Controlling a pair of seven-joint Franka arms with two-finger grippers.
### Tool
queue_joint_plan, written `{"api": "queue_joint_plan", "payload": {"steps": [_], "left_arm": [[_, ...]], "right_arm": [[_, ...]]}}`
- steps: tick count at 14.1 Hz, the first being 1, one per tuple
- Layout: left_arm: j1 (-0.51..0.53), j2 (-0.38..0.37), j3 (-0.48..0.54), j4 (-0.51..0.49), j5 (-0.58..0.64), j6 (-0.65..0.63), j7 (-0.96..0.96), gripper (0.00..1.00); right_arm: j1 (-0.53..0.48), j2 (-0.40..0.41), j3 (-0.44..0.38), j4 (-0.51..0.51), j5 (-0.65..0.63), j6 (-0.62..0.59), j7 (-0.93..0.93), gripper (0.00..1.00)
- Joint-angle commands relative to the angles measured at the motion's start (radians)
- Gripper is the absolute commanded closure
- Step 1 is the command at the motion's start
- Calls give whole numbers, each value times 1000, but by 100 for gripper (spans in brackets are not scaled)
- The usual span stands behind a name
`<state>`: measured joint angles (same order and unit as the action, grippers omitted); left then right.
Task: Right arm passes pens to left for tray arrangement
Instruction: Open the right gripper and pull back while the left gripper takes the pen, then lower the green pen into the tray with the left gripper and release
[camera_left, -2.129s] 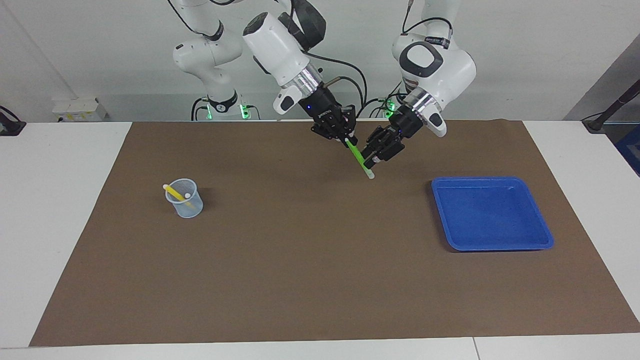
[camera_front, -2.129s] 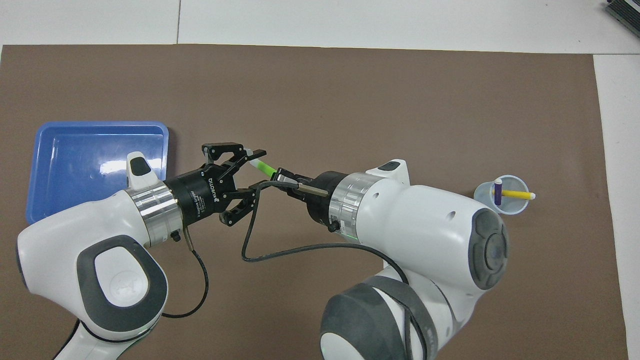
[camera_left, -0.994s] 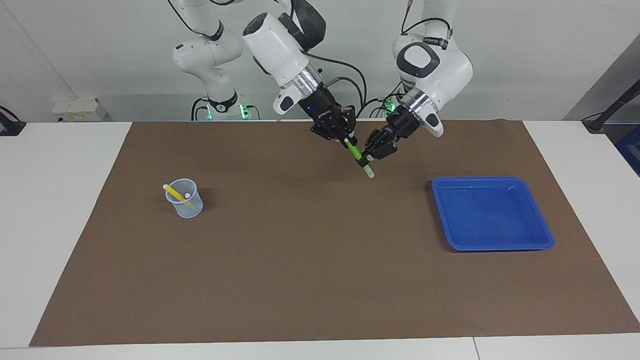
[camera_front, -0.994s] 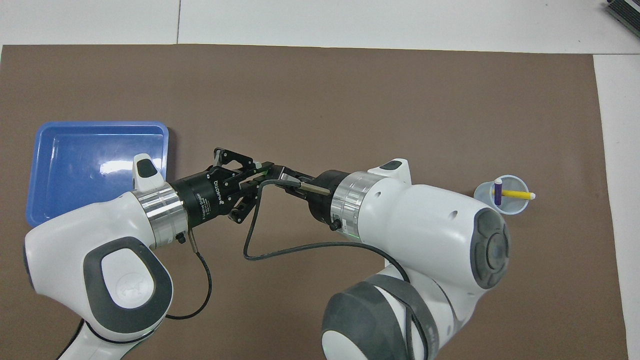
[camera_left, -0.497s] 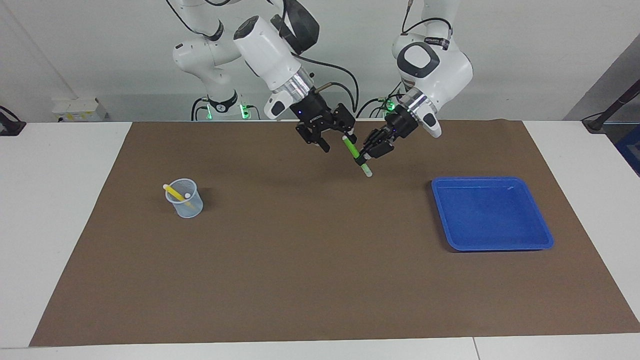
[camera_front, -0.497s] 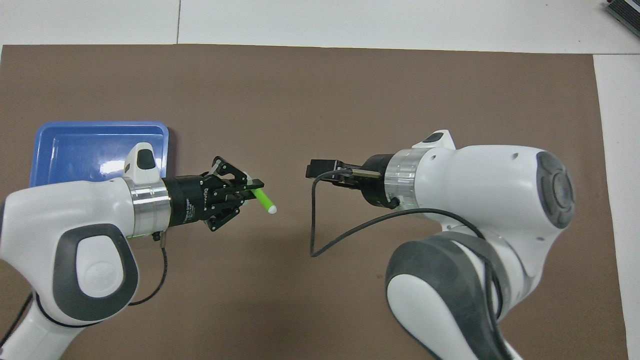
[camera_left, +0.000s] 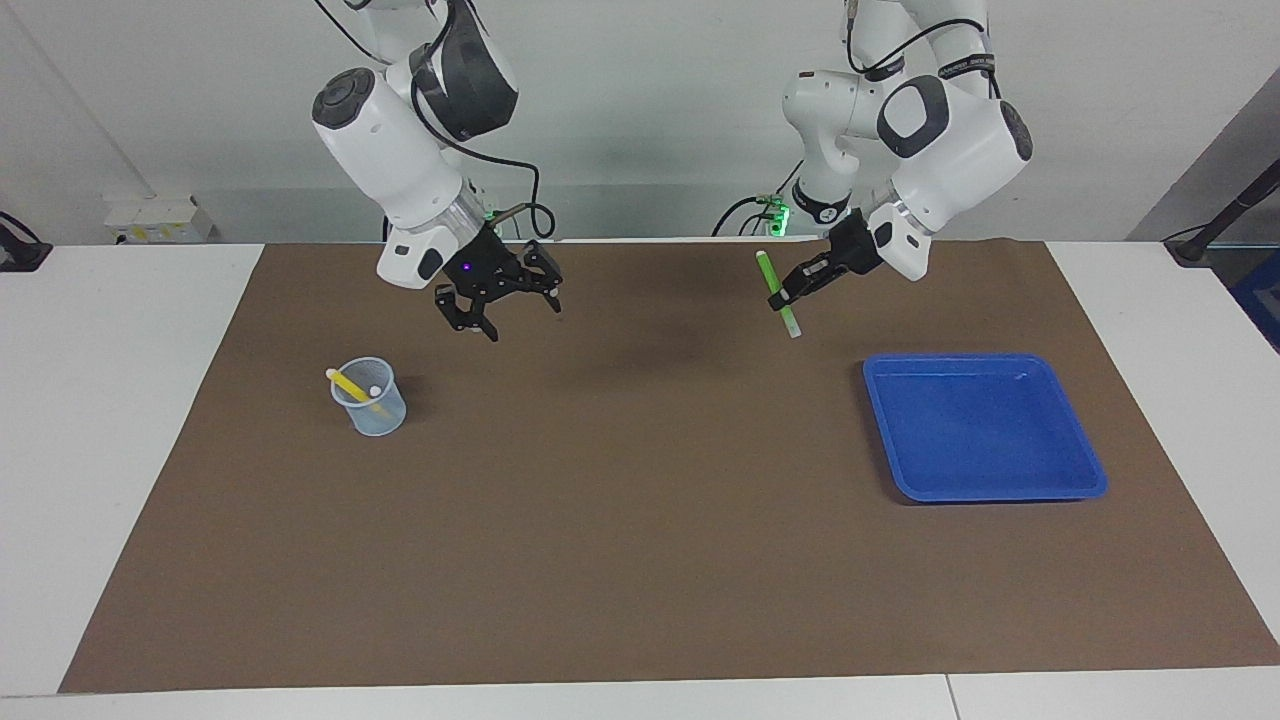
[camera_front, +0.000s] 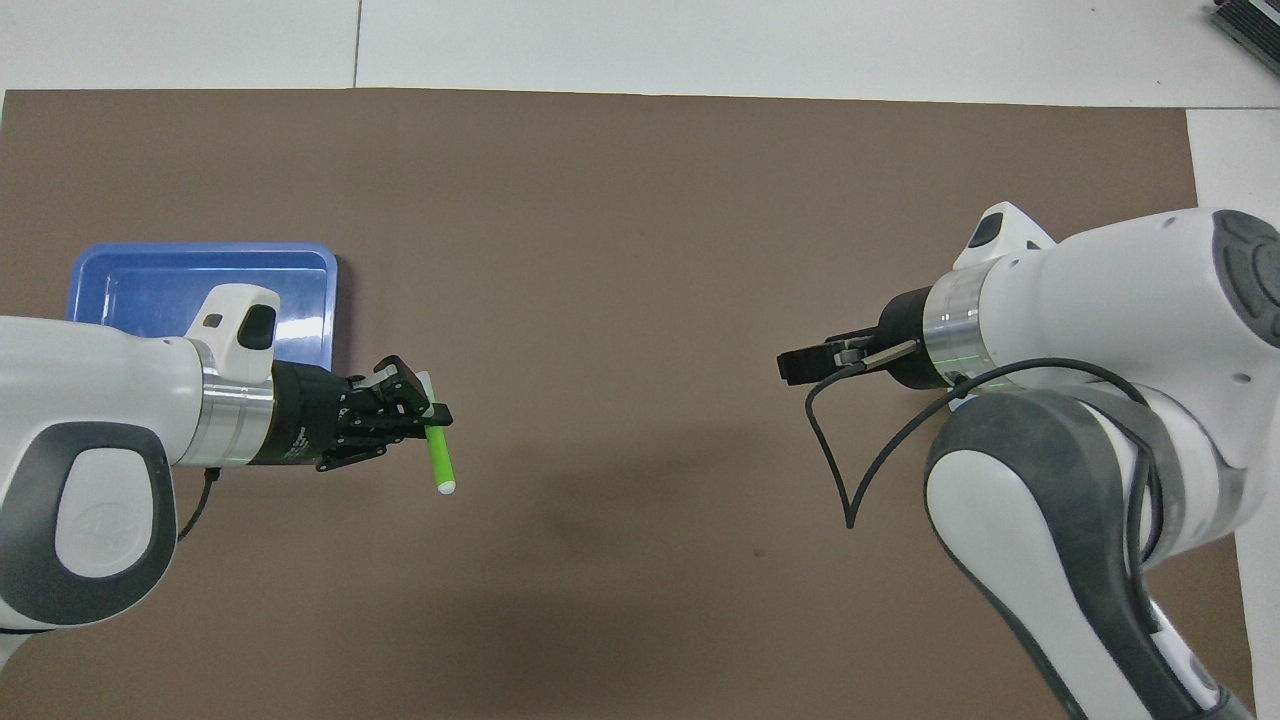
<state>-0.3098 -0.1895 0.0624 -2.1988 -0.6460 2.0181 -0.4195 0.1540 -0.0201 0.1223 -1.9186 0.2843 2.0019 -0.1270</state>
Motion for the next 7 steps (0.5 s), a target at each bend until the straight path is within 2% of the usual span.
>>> {"api": "queue_joint_plan", "payload": {"steps": [1,4,7], "left_arm": [[46,-8,-3,7,103,-73,119,100],[84,-8,-1,16,209,-114,221,100],[130,-2,-3,28,313,-139,349,100]], "right_arm": [[-8,-23,14,-23,-149,-43,-66,0],[-86,-6,14,-48,-212,-34,-226,0],[-177,60,14,-49,-218,7,-408,2]]}}
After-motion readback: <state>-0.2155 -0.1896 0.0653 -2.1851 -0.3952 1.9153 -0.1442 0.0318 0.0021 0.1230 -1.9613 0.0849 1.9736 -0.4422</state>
